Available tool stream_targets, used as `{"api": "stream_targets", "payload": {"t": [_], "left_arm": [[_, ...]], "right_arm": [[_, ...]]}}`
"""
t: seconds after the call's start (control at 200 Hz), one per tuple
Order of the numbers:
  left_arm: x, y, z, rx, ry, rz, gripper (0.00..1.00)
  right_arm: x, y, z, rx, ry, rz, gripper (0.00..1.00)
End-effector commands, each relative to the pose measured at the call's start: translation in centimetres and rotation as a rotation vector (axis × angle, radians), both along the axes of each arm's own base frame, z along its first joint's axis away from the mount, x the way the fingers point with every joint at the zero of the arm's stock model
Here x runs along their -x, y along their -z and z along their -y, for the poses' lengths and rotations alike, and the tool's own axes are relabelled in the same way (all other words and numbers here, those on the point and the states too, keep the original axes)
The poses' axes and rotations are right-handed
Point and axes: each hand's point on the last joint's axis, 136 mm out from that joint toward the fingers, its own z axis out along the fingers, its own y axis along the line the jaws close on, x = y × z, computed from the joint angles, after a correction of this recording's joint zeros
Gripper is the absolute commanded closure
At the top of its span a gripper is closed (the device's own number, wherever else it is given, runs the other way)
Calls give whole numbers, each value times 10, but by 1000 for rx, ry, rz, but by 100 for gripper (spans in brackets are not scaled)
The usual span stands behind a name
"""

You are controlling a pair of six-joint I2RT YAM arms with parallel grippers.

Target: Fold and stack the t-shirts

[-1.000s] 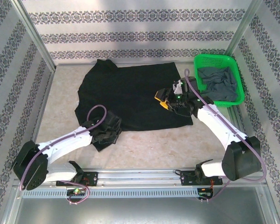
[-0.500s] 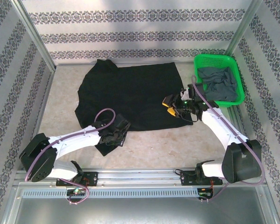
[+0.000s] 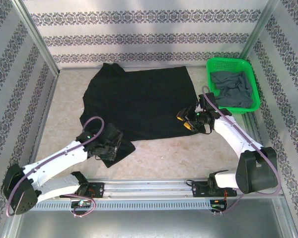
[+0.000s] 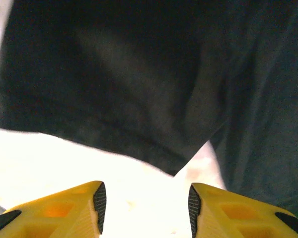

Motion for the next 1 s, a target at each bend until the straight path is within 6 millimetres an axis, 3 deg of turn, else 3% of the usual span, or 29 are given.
{"api": "stream_targets", "payload": {"t": [0.0, 0.165, 0.275, 0.5, 0.689, 0.994], "left_arm": [[-9, -10, -48, -148, 79, 11, 53], [-26, 9, -105, -254, 57, -30, 59], [-29, 33, -127, -243, 31, -62, 59], [-39, 58, -147, -226, 76, -92, 54], [-76, 59, -154, -198, 72, 57, 52], [-84, 81, -161, -206, 121, 19, 65]], "right_arm": [[-1, 18, 20, 86, 37, -32, 48], [-13, 36, 33, 153, 43, -66, 51], [-17, 49, 43, 168, 62, -113, 53], [-12, 62, 70, 207, 148, -179, 51], [-4, 72, 83, 230, 193, -221, 51], [-22, 89, 91, 262, 220, -262, 58]]}}
